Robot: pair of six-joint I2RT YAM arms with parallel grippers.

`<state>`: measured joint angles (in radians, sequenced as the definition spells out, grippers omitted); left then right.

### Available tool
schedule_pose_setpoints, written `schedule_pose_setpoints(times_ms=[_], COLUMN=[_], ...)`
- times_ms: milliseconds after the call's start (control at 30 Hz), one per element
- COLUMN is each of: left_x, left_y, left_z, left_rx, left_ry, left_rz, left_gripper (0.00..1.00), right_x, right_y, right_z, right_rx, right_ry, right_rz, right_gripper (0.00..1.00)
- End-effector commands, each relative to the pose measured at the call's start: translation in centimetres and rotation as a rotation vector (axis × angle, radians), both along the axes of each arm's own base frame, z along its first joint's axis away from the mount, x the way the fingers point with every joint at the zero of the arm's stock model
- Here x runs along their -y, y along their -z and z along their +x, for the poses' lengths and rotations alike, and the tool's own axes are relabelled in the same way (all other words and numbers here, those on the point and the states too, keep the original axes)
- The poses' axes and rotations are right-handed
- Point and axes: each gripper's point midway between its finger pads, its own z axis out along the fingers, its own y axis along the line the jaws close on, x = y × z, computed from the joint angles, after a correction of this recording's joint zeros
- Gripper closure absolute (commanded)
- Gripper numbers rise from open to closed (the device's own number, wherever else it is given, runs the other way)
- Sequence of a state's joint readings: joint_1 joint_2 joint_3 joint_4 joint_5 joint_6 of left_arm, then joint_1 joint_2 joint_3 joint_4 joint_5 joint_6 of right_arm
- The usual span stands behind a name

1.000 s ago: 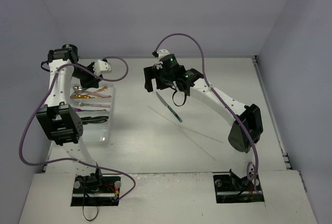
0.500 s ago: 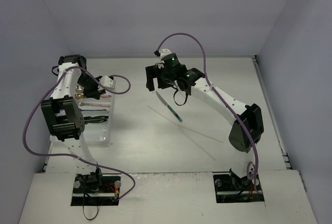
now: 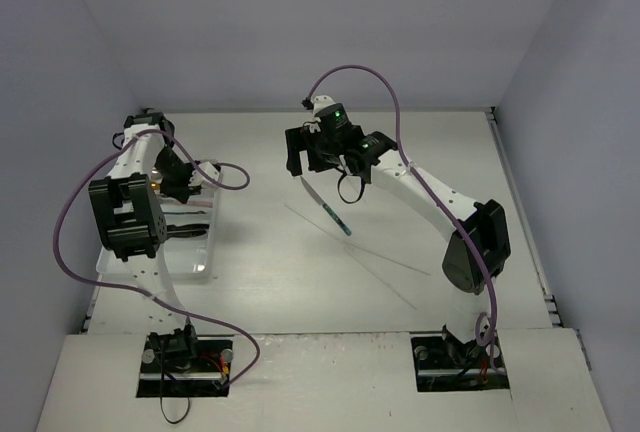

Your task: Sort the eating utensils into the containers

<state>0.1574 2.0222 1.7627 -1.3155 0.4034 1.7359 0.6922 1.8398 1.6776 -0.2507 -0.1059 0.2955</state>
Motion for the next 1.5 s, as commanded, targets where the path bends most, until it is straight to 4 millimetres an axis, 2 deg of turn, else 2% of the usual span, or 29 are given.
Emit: schedule_pose_setpoints(times_ms=[0, 133, 233, 400, 533, 667, 767, 933, 1033, 1067, 1133, 1167, 1233, 1300, 1467], left_x=[-1.0, -1.4, -1.6, -2.1, -2.1, -1.4, -0.3, 2.3, 4.2, 4.7, 6.9, 7.5, 9.1, 9.8, 10.4], left_y=[-1.4, -0.9, -0.4, 0.0, -1.1, -4.5, -8.5, -15.7, -19.4, -20.2, -22.0, -23.0, -24.7, -26.2, -27.9], left_z=[-1.8, -1.5, -1.4, -1.1, -0.4, 1.0, 2.2, 3.5, 3.2, 2.9, 2.1, 1.9, 1.4, 1.4, 1.1], left_rx=[-0.077, -0.088, -0.101, -0.110, -0.078, 0.036, 0.144, 0.286, 0.306, 0.300, 0.244, 0.250, 0.192, 0.206, 0.227], left_ry=[0.058, 0.063, 0.062, 0.063, 0.035, 0.013, -0.087, -0.329, -0.481, -0.513, -0.591, -0.607, -0.675, -0.706, -0.782], left_rz=[0.028, 0.043, 0.051, 0.069, 0.073, 0.069, 0.033, -0.126, -0.264, -0.307, -0.455, -0.500, -0.627, -0.699, -0.779], left_gripper=[1.00, 1.00, 0.95, 0.81, 0.69, 0.65, 0.63, 0.49, 0.35, 0.33, 0.17, 0.15, 0.14, 0.14, 0.14], right_x=[0.4, 0.5, 0.6, 1.0, 2.2, 4.2, 6.0, 8.0, 8.4, 8.5, 8.8, 8.9, 8.9, 8.9, 8.6], right_y=[-4.8, -4.8, -4.6, -3.8, -2.5, 0.4, 3.7, 8.9, 11.7, 12.4, 13.7, 14.5, 15.2, 16.0, 18.0], right_z=[0.1, 0.2, 0.2, 0.2, 0.5, 0.7, 0.6, -0.3, -0.8, -1.0, -1.1, -1.3, -1.5, -1.7, -2.1], right_rx=[0.091, 0.092, 0.090, 0.082, 0.071, 0.034, -0.011, -0.110, -0.165, -0.180, -0.203, -0.220, -0.232, -0.251, -0.296], right_ry=[0.012, 0.011, 0.015, 0.019, 0.045, 0.082, 0.115, 0.097, 0.061, 0.057, 0.039, 0.032, 0.010, -0.008, -0.040], right_rz=[0.083, 0.079, 0.074, 0.055, 0.017, -0.085, -0.214, -0.394, -0.458, -0.470, -0.505, -0.523, -0.538, -0.550, -0.560], right_gripper=[0.13, 0.13, 0.14, 0.13, 0.14, 0.19, 0.29, 0.44, 0.50, 0.51, 0.54, 0.54, 0.55, 0.55, 0.55])
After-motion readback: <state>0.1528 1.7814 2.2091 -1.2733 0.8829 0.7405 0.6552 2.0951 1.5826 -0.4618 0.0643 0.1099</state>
